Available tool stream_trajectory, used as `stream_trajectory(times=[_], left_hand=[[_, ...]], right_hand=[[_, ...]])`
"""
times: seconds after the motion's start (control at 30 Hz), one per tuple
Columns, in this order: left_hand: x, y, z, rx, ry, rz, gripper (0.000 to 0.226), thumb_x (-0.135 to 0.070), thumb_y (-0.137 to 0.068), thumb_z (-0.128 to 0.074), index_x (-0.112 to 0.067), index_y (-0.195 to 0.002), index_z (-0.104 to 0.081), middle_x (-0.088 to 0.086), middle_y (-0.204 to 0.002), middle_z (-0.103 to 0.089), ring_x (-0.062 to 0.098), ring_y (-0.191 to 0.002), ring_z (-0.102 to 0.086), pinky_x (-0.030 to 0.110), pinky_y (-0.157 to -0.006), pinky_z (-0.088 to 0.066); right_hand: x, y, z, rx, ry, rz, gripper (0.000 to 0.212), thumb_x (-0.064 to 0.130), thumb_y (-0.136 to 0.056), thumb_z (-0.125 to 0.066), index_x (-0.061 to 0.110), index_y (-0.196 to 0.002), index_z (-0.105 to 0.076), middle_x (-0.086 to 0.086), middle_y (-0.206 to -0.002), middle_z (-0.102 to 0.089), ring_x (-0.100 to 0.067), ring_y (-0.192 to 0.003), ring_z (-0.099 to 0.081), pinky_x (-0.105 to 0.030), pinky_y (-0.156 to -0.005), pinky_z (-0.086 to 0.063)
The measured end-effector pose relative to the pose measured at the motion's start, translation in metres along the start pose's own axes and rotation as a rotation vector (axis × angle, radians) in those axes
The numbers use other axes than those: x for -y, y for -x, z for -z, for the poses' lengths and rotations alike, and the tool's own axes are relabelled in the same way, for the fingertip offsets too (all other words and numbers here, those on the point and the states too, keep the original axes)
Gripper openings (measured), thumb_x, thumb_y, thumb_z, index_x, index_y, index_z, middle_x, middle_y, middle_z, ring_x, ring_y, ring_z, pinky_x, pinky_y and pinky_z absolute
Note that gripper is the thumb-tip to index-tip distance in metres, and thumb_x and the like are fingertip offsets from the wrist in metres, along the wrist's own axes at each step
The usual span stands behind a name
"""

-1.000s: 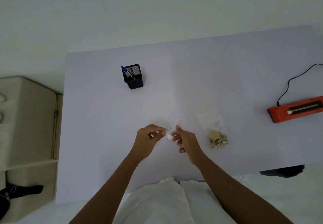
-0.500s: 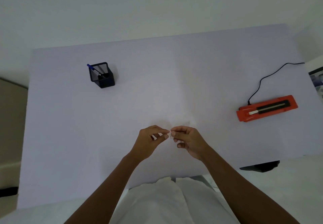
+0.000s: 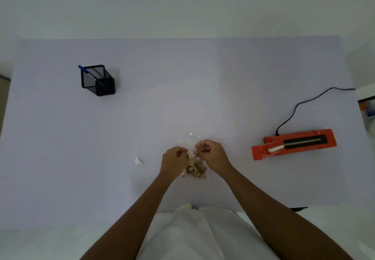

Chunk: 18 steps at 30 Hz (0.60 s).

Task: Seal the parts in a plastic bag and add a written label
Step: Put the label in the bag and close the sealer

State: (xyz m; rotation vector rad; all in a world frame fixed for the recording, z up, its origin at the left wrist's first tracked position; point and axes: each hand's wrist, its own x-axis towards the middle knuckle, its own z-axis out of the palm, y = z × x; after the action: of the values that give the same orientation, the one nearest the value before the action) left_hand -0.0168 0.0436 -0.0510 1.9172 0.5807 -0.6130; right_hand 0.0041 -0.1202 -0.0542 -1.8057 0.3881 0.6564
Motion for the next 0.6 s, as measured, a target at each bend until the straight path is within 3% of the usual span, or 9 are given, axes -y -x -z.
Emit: stream_trajectory(times=[0.07, 0.13, 0.2, 0.3, 0.5, 0.6], left_hand=[[-0.002, -0.004, -0.002, -0.015, -0.077, -0.01, 0.018, -0.015, -0.086, -0.06, -0.013, -0.099, -0.073, -0.005, -0.088, -0.071, 0.008, -0.076, -0.064, 0.001, -0.06, -0.042], [-0.001, -0.011, -0.004, 0.003, -0.109, -0.015, 0.019, -0.016, -0.086, -0.062, -0.013, -0.1, -0.075, -0.006, -0.09, -0.072, 0.005, -0.076, -0.062, -0.003, -0.058, -0.039], [0.0, -0.016, -0.004, 0.027, -0.126, 0.006, 0.019, -0.017, -0.085, -0.063, -0.015, -0.099, -0.077, -0.004, -0.094, -0.075, 0.006, -0.081, -0.065, 0.001, -0.066, -0.042], [0.0, -0.022, -0.005, 0.049, -0.151, 0.031, 0.021, -0.017, -0.084, -0.059, -0.019, -0.095, -0.078, -0.005, -0.093, -0.075, 0.011, -0.086, -0.068, 0.019, -0.079, -0.05], [0.0, -0.028, -0.004, 0.035, -0.235, 0.021, 0.021, -0.042, -0.082, -0.066, -0.024, -0.081, -0.077, -0.012, -0.071, -0.071, 0.005, -0.068, -0.065, 0.018, -0.063, -0.046], [-0.002, -0.031, -0.005, 0.04, -0.27, 0.022, 0.018, -0.039, -0.084, -0.067, -0.024, -0.08, -0.076, -0.012, -0.067, -0.066, 0.004, -0.063, -0.061, 0.015, -0.056, -0.041]], right_hand=[[-0.002, -0.005, -0.001, -0.026, 0.006, -0.018, 0.015, 0.009, -0.08, -0.077, 0.011, -0.093, -0.072, -0.007, -0.081, -0.076, -0.017, -0.071, -0.073, -0.032, -0.068, -0.061], [-0.005, -0.01, -0.003, -0.048, -0.011, -0.037, 0.015, 0.01, -0.078, -0.079, 0.012, -0.091, -0.071, -0.007, -0.081, -0.076, -0.019, -0.072, -0.073, -0.035, -0.069, -0.061], [-0.009, -0.015, -0.005, -0.085, 0.004, -0.044, 0.016, 0.01, -0.077, -0.081, 0.012, -0.09, -0.072, -0.006, -0.082, -0.076, -0.018, -0.076, -0.073, -0.034, -0.074, -0.061], [-0.014, -0.022, -0.006, -0.16, 0.057, -0.047, 0.015, 0.009, -0.076, -0.08, 0.01, -0.089, -0.072, -0.003, -0.082, -0.075, -0.014, -0.079, -0.072, -0.034, -0.077, -0.061], [-0.018, -0.026, -0.015, -0.212, 0.104, -0.042, 0.012, 0.013, -0.077, -0.081, 0.013, -0.083, -0.07, 0.002, -0.075, -0.073, -0.012, -0.073, -0.072, -0.033, -0.071, -0.061], [-0.019, -0.025, -0.017, -0.226, 0.092, -0.052, 0.013, 0.015, -0.078, -0.081, 0.013, -0.085, -0.07, 0.002, -0.076, -0.074, -0.01, -0.073, -0.072, -0.031, -0.07, -0.061]])
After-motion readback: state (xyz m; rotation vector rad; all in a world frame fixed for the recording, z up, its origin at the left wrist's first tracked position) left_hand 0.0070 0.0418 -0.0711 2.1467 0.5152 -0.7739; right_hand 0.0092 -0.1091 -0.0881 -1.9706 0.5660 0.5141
